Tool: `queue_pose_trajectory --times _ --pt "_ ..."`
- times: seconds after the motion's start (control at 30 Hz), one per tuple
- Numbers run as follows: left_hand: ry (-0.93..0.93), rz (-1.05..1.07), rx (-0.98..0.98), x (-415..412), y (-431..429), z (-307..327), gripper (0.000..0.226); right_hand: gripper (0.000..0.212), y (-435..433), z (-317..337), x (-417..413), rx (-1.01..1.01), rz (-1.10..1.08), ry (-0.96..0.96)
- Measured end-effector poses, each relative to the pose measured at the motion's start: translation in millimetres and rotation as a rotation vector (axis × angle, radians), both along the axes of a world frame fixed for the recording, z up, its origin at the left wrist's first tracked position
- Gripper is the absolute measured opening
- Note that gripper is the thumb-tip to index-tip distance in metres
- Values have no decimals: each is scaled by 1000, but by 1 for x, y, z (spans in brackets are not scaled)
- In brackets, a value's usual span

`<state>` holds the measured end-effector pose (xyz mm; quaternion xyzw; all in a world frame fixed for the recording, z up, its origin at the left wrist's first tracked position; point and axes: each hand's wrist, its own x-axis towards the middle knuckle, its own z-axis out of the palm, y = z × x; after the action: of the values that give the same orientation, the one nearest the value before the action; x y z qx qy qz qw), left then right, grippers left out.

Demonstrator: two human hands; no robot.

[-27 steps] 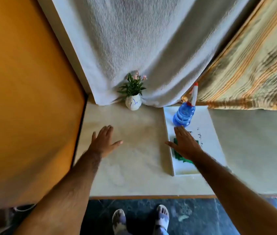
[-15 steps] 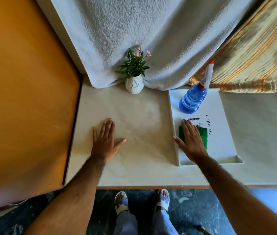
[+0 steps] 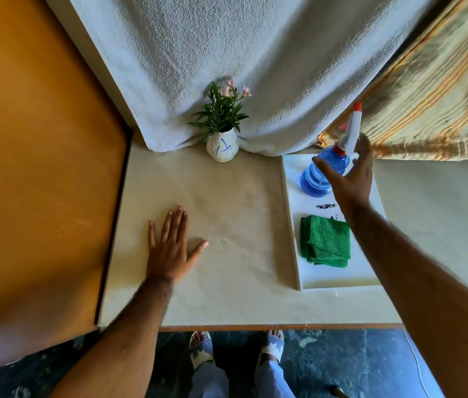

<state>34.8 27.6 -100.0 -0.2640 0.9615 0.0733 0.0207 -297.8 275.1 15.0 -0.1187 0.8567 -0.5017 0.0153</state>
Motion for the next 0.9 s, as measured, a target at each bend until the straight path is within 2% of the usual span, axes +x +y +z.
queue_pose_trajectory --times 0.07,0.1,0.23,0.4,0.47,0.53,0.67,0.77,0.9 --pt "1 1 -13 0 -1 -4 98 96 -13 7 -12 -35 15 -8" --pt "5 0 -15 1 -1 -5 98 86 -19 8 -15 -43 6 -11" --pt "12 -4 -17 2 -1 -10 98 34 -31 4 -25 -117 -97 -39" --pt "5 7 -36 2 -4 -11 98 5 -49 26 -27 -287 -109 -106" --pt "5 8 -37 3 -4 -12 98 12 -61 39 -15 -309 -6 -104" --pt "23 4 -39 3 -3 -12 98 20 -79 49 1 -245 132 -136" --pt "58 2 -46 3 -3 -11 97 28 -117 40 44 28 351 -331" --pt "83 4 -55 3 -2 -11 95 23 -137 21 72 196 408 -366" --pt "115 3 -69 3 -1 -12 92 21 -150 8 84 266 363 -402"
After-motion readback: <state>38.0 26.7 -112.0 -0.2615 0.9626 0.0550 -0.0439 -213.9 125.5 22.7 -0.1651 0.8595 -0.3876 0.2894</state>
